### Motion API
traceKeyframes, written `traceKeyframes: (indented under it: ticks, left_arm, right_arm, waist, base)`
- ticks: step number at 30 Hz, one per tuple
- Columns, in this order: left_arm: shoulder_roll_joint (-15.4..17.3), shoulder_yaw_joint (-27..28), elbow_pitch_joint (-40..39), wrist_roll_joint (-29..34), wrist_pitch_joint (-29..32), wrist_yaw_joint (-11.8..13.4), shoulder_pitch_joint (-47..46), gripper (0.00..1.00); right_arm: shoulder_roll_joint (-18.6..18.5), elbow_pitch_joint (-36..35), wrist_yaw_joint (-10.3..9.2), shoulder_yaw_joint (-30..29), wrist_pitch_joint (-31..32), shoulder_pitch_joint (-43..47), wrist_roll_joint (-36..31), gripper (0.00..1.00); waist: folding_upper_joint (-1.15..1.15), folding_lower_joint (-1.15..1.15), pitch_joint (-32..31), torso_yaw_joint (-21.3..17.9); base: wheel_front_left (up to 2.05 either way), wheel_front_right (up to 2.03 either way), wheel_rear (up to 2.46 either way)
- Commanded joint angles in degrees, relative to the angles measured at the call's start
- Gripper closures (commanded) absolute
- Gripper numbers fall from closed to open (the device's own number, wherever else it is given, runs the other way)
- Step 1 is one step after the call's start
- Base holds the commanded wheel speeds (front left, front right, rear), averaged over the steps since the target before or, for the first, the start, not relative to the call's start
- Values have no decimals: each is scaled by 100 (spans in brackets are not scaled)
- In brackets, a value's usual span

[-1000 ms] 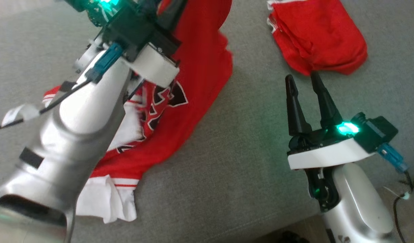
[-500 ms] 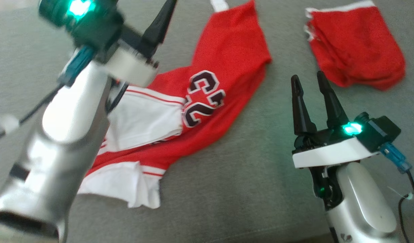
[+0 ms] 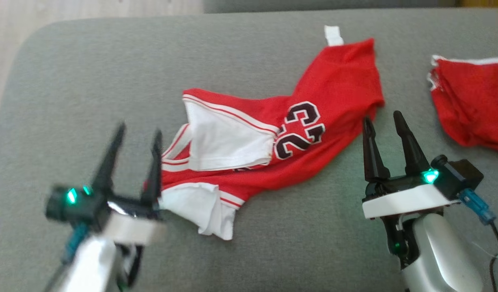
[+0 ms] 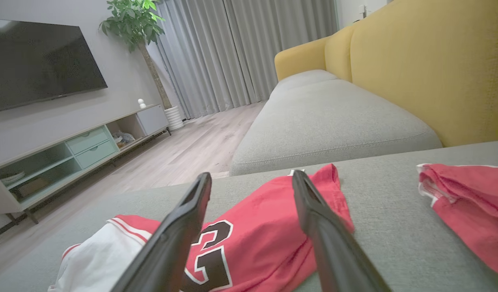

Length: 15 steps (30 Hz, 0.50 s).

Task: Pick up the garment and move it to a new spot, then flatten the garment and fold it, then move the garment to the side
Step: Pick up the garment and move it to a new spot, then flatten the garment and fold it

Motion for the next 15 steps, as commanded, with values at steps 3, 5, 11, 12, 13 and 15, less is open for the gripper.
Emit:
traceKeyframes:
  ticks: [3, 5, 11, 12, 13, 15]
  left_arm:
    - [-82, 295, -276, 69, -23, -20, -42, 0]
    - [-148, 330, -284, 158, -23, -76, 13, 0]
    - [-236, 227, -102, 383, -24, -367, -178, 0]
    - [-240, 141, -10, 412, -24, -437, -225, 0]
    - [-249, 27, 87, 448, -24, -502, -276, 0]
    - [-268, -248, 307, 533, -13, -604, -381, 0]
  right_arm:
    - [2, -137, -4, 93, -37, 7, -38, 0]
    - [2, -127, -4, 110, -37, 20, -30, 0]
    - [2, -120, -4, 219, -37, -52, 32, 0]
    - [2, -121, -4, 223, -37, -61, 45, 0]
    - [2, -122, -4, 224, -37, -67, 55, 0]
    - [2, -122, -4, 222, -37, -69, 71, 0]
  waist:
    - [0, 1, -86, 119]
    - [0, 1, -90, 118]
    - [0, 1, -1, -83]
    - [0, 1, 31, -132]
    - [0, 1, 61, -176]
    - [0, 1, 123, -266]
  base:
    - [0, 0, 0]
    - [0, 0, 0]
    - [0, 0, 0]
    - [0, 0, 0]
    - [0, 0, 0]
    - [0, 0, 0]
